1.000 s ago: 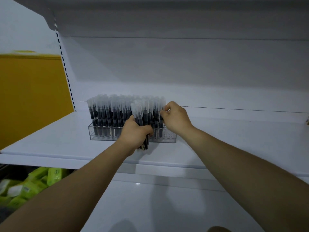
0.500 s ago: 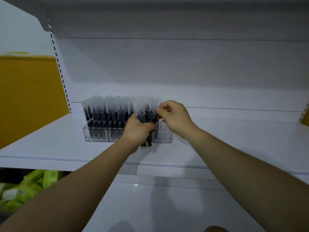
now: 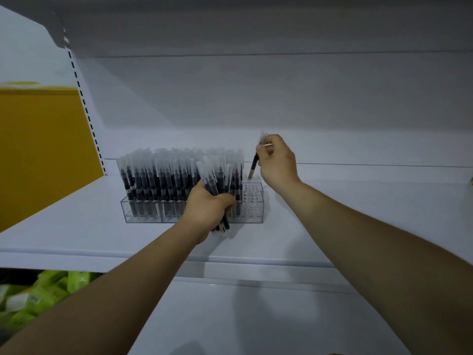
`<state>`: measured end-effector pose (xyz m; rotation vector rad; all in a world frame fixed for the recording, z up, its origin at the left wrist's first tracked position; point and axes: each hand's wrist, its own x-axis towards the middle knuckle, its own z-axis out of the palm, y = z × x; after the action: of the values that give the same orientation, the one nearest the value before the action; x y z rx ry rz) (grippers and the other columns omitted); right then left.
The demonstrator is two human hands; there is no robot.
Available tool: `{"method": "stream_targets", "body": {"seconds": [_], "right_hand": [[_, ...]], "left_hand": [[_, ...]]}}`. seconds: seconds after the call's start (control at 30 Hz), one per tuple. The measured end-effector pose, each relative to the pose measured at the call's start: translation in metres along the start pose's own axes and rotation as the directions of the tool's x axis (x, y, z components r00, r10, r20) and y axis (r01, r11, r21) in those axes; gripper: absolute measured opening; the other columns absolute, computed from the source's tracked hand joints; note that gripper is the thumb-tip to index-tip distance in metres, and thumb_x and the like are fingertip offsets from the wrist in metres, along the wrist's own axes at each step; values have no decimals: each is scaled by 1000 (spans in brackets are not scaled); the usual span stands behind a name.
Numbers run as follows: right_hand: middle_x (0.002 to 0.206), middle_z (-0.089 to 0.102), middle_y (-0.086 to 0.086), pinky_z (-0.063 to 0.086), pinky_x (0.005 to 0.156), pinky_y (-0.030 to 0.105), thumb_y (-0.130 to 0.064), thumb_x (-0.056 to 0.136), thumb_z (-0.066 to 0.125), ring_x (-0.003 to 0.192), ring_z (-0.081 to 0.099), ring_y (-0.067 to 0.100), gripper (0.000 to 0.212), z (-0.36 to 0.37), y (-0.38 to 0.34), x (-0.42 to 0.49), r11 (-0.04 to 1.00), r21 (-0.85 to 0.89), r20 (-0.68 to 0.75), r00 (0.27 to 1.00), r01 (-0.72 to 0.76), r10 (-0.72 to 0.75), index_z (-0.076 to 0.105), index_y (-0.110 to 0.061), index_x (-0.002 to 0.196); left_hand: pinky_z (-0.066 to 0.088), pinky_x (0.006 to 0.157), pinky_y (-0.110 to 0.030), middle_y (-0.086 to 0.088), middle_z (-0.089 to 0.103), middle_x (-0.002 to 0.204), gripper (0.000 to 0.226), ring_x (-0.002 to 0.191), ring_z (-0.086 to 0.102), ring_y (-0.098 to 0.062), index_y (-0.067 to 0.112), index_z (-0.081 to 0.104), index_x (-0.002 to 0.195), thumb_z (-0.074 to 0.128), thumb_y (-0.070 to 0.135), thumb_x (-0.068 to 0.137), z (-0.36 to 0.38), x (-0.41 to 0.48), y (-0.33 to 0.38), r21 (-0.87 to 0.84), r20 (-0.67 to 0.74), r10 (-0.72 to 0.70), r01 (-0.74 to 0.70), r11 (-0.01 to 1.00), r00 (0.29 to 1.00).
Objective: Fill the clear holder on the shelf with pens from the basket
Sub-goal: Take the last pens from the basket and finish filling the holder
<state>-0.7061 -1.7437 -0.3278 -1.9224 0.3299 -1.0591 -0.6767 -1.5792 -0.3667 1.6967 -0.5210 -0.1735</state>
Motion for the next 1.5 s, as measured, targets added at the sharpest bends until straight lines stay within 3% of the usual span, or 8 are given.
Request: {"method": "stream_targets", "body": {"seconds": [0.2, 0.4, 0.6, 0.73, 0.93, 1.27, 1.4, 1.5], "right_hand": [[93, 64, 6, 50, 74, 32, -19, 98, 49, 88, 64, 30, 4, 6, 15, 7, 999, -43, 43, 999, -29, 31, 52, -17, 97], [89, 63, 2, 50, 71, 30, -20, 99, 47, 86, 65, 28, 4, 8, 13, 13, 1000, 16, -40, 999, -8, 9, 51, -18, 97], [84, 58, -3, 44, 64, 21, -20, 99, 47, 80, 60, 23, 7, 10, 15, 11, 999, -30, 15, 1000, 26, -25, 52, -15, 102], [77, 56, -6, 43, 61, 22, -19, 99, 47, 71, 54, 16, 12, 10, 14, 10, 997, -45, 10, 998, 66, -66, 54, -11, 106], [71, 53, -4, 41, 62, 27, -21, 100, 46, 64, 49, 15, 14, 22, 25, 12, 986, -162, 113, 994, 23, -5, 54, -11, 106], [109, 60, 12, 44, 78, 32, -28, 100, 45, 93, 55, 27, 28, 25, 25, 17, 897, -439, 217, 962, -57, 168, 55, -4, 111], [93, 59, 2, 39, 72, 25, -27, 99, 45, 83, 54, 15, 20, 14, 8, -5, 980, -191, 6, 998, 57, -57, 56, -10, 97], [73, 59, 0, 41, 62, 22, -33, 97, 50, 67, 51, 9, 33, 2, -13, -25, 993, -46, 81, 991, 113, -109, 62, -6, 82]], "left_hand": [[56, 72, -42, -24, 68, 91, 25, 75, 63, -28, -4, 61, 106, 66, 1, 82, -3, 6, 1, -20, 0, 1, -1, 1000, 1000], [51, 61, -32, -26, 67, 90, 23, 71, 60, -25, -5, 60, 106, 65, 2, 84, -2, 8, 0, -12, 7, 2, -2, 1000, 1000], [55, 73, -43, -26, 66, 91, 25, 75, 61, -27, -4, 59, 109, 65, 3, 85, -3, 8, 0, -36, 20, 10, -10, 999, 1000], [53, 68, -30, -16, 67, 88, 23, 77, 62, -23, -2, 60, 109, 65, 4, 87, -2, 9, -1, -40, 37, 22, -21, 999, 999], [53, 81, -52, -33, 63, 98, 27, 76, 58, -27, -7, 57, 109, 63, 0, 84, -2, 8, 3, -36, 53, -3, 5, 999, 999], [51, 67, -26, -15, 70, 94, 23, 87, 66, -26, -2, 62, 105, 69, 1, 83, -3, 7, 3, -51, 59, -24, 27, 998, 998], [53, 73, -32, -15, 71, 90, 22, 87, 68, -27, -2, 64, 103, 71, 6, 83, -3, 5, 5, -42, 38, -24, 26, 999, 999], [51, 66, -30, -14, 71, 81, 19, 72, 67, -23, -5, 64, 99, 70, 6, 84, -1, 2, 12, -34, 35, -4, 5, 999, 999]]}}
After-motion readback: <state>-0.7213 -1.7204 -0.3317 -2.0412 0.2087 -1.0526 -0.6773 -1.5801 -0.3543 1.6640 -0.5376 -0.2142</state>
